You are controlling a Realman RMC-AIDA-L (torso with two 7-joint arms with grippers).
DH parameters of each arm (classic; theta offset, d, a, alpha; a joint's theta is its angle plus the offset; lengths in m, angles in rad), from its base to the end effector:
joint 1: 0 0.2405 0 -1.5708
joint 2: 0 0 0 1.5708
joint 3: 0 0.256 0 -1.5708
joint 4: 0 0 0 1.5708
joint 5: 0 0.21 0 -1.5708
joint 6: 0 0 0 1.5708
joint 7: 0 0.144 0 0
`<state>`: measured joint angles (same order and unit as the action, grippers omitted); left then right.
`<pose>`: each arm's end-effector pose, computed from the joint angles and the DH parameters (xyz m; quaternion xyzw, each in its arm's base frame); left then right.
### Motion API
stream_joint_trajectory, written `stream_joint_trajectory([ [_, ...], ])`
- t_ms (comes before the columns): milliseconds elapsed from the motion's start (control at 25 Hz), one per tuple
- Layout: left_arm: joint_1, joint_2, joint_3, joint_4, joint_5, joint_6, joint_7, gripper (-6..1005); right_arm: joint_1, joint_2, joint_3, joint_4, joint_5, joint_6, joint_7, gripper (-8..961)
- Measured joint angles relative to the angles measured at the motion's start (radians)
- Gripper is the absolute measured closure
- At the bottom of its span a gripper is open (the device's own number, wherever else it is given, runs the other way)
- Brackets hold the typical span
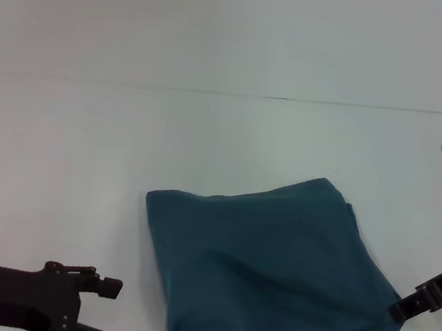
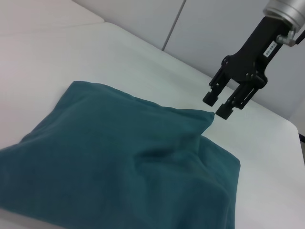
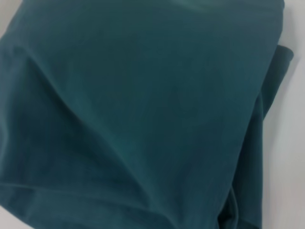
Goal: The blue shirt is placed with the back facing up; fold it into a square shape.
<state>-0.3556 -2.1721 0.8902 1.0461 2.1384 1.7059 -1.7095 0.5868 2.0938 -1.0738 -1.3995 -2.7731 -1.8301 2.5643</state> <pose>-0.2551 0.2804 -0.0073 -0.9509 -0.2727 -0.1412 0.0389 0.2239 0.3342 0.0571 -0.8474 0.4576 -0.2052 0.1744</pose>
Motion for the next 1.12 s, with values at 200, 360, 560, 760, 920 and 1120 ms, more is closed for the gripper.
stream_joint_trajectory([
  [200,-0.001,0.002,0.0,0.0,0.0,-0.011,-0.001,57,0.008,0.0,-0.019,0.067,0.007,0.052,0.002,347],
  [360,-0.005,0.002,-0.001,0.0,0.001,-0.015,-0.002,58,0.014,0.002,-0.028,0.108,0.014,0.092,0.002,347],
  [560,-0.007,0.002,-0.001,0.0,0.003,-0.024,-0.002,59,0.017,-0.002,-0.028,0.147,0.054,0.105,-0.009,408],
  [760,-0.008,0.002,-0.001,0.0,0.003,-0.029,-0.002,59,0.02,-0.003,-0.032,0.16,0.056,0.098,-0.017,573],
  [920,-0.009,0.002,-0.001,0.0,0.003,-0.037,-0.002,60,0.021,-0.005,-0.034,0.161,0.055,0.097,-0.017,703],
  [1120,-0.011,0.002,-0.001,-0.012,0.002,-0.042,-0.001,61,0.021,-0.006,-0.032,0.161,0.055,0.092,-0.016,806],
])
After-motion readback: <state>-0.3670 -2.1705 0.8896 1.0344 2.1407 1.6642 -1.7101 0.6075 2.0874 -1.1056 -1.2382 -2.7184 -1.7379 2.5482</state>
